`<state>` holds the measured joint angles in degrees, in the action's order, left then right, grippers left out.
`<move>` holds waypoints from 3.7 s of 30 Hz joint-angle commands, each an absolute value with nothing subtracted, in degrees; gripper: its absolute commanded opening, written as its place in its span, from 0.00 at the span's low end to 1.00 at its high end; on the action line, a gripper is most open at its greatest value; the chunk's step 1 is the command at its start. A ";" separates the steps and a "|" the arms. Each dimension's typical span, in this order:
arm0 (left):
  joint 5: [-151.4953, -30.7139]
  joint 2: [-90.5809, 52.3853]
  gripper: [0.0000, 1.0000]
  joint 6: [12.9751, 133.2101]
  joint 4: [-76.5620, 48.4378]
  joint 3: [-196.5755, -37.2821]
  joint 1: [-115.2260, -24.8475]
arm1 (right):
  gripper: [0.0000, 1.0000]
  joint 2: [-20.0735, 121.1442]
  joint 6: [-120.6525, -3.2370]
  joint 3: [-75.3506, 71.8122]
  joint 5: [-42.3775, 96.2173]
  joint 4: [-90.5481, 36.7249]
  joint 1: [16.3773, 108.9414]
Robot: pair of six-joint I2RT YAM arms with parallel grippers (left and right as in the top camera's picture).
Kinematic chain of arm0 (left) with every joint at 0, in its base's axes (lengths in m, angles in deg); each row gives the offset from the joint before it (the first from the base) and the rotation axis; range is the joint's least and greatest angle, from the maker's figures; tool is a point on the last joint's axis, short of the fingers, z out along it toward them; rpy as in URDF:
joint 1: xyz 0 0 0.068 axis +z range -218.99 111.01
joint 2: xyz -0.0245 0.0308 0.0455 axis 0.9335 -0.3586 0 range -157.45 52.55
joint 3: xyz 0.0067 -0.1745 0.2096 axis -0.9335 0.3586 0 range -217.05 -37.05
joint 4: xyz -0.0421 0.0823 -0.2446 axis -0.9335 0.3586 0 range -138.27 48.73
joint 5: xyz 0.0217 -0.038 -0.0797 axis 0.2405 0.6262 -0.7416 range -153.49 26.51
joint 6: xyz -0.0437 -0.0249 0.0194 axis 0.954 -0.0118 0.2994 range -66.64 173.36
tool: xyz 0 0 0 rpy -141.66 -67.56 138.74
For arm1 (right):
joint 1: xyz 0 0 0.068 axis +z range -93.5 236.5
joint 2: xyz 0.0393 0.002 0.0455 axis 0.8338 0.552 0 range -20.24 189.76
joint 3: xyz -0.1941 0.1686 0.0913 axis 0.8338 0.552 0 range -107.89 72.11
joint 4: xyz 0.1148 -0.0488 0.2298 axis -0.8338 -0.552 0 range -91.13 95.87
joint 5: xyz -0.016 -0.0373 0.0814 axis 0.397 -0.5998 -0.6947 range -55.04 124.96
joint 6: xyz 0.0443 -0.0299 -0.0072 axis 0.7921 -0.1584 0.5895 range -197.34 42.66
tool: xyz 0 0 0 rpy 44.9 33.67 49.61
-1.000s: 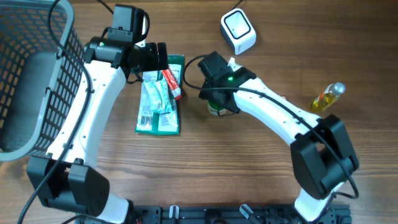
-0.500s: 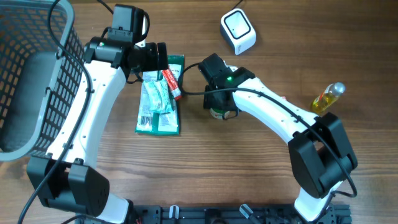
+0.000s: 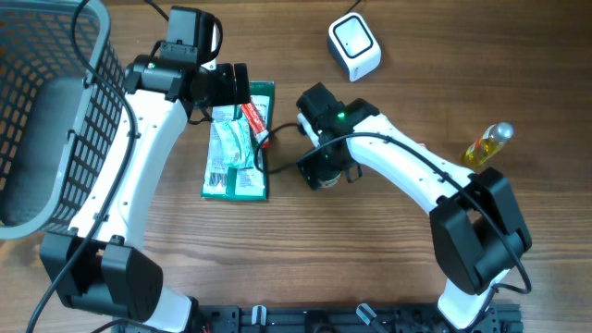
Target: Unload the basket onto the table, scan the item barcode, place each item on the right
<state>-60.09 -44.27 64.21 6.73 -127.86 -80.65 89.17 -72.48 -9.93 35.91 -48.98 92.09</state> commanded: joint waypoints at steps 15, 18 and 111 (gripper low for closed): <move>-59.57 -44.75 1.00 64.75 6.63 -128.03 -80.43 | 0.97 88.42 -19.63 -14.96 38.27 -55.80 93.86; -59.57 -44.75 1.00 64.73 6.63 -128.03 -80.43 | 0.97 88.42 -18.60 -12.38 38.08 -52.56 94.32; -59.57 -44.75 1.00 64.73 6.63 -128.03 -80.43 | 0.92 91.97 -46.08 -8.03 43.13 -46.38 92.02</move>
<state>-60.11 -44.27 64.21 6.76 -127.86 -80.65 91.00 -46.51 -8.69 41.68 -46.75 92.24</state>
